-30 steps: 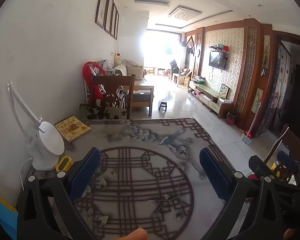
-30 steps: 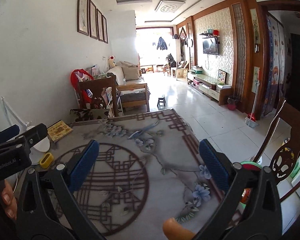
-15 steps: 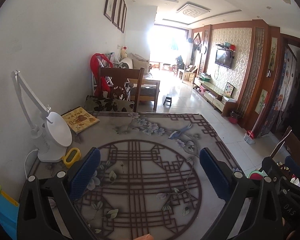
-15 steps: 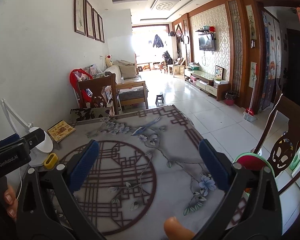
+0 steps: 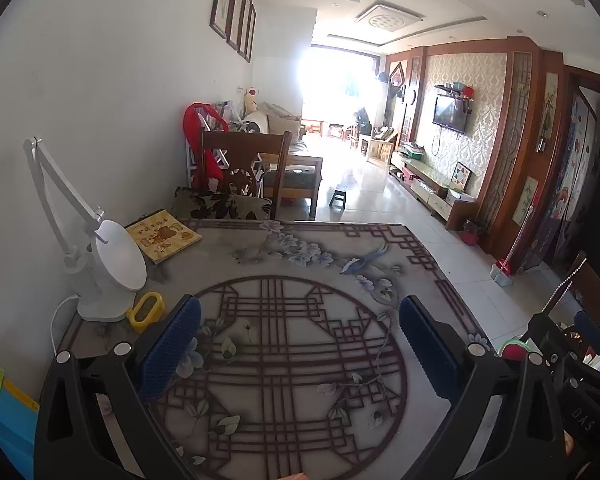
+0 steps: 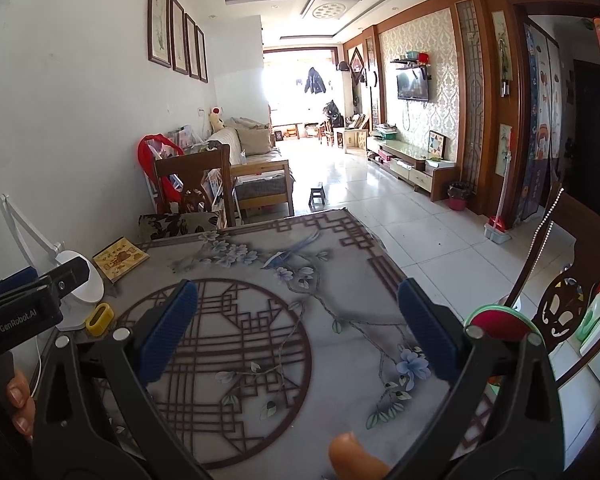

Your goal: Collect trash

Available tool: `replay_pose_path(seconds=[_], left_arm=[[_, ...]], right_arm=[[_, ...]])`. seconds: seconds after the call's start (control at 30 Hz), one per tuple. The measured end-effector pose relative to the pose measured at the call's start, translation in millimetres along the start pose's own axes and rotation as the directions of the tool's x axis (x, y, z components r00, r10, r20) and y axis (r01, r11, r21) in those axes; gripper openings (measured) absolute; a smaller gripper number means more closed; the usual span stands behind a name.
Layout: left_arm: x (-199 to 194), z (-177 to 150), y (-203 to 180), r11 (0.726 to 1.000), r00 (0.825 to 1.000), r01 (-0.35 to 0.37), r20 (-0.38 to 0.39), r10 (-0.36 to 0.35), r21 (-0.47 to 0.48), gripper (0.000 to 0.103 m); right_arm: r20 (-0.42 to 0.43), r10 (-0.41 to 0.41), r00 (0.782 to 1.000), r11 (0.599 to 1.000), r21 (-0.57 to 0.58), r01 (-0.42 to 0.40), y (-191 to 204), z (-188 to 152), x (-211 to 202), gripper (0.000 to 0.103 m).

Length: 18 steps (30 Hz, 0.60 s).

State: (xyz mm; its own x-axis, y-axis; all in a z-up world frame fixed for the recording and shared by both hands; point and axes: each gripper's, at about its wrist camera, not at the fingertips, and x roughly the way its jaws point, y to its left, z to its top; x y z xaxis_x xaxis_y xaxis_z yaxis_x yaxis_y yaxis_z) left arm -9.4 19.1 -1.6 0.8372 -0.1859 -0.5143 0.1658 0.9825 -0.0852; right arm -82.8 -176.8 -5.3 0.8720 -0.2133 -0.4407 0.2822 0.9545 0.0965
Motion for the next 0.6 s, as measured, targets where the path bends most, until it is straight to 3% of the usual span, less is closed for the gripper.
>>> replay_pose_path(seconds=[0.6], left_arm=[[0.0, -3.0, -4.7, 1.000, 1.000, 0.010, -0.009, -0.010, 0.003, 0.095]], right_arm=[[-0.015, -0.008, 1.000, 1.000, 0.017, 0.008, -16.6, 0.0, 3.0, 0.099]])
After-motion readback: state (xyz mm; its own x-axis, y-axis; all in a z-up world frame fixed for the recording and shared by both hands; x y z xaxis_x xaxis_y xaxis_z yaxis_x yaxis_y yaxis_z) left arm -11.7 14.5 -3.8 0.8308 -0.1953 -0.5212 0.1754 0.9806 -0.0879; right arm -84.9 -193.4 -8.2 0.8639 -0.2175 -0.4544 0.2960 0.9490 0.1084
